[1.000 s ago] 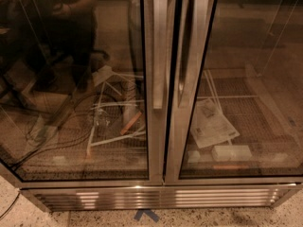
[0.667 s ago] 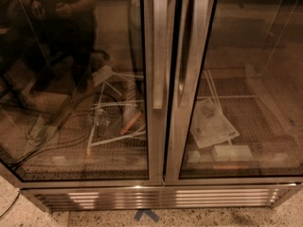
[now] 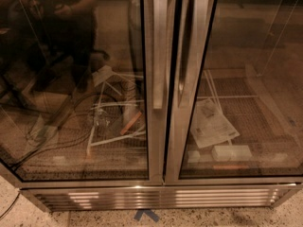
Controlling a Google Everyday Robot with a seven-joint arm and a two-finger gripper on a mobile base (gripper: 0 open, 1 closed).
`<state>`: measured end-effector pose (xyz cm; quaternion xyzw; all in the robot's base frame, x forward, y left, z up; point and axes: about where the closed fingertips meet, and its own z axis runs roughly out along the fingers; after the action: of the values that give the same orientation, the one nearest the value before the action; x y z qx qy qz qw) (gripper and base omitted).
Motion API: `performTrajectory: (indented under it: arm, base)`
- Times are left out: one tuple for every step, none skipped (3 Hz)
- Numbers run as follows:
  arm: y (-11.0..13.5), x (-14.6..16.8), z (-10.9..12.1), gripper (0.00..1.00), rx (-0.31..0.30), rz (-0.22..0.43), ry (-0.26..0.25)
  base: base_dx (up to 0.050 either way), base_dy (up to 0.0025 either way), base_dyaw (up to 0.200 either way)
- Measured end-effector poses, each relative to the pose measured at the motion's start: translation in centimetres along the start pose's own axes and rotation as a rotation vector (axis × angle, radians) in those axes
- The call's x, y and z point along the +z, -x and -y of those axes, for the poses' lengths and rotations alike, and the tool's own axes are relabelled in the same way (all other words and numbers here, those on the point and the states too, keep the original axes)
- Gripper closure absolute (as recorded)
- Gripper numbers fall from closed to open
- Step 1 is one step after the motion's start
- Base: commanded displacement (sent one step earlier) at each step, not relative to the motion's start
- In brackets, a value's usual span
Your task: Open top drawer
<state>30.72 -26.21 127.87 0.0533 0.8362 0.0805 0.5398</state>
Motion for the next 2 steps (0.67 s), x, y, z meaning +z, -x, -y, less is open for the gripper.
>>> performTrajectory:
  arm:
    - [0.00,0.00,0.00,0.00,0.000,0.000,0.000]
    - [0.00,0.00,0.00,0.00,0.000,0.000,0.000]
  base:
    - [-0.050,0.00000,0.000]
    - [-0.050,-0.00001,0.000]
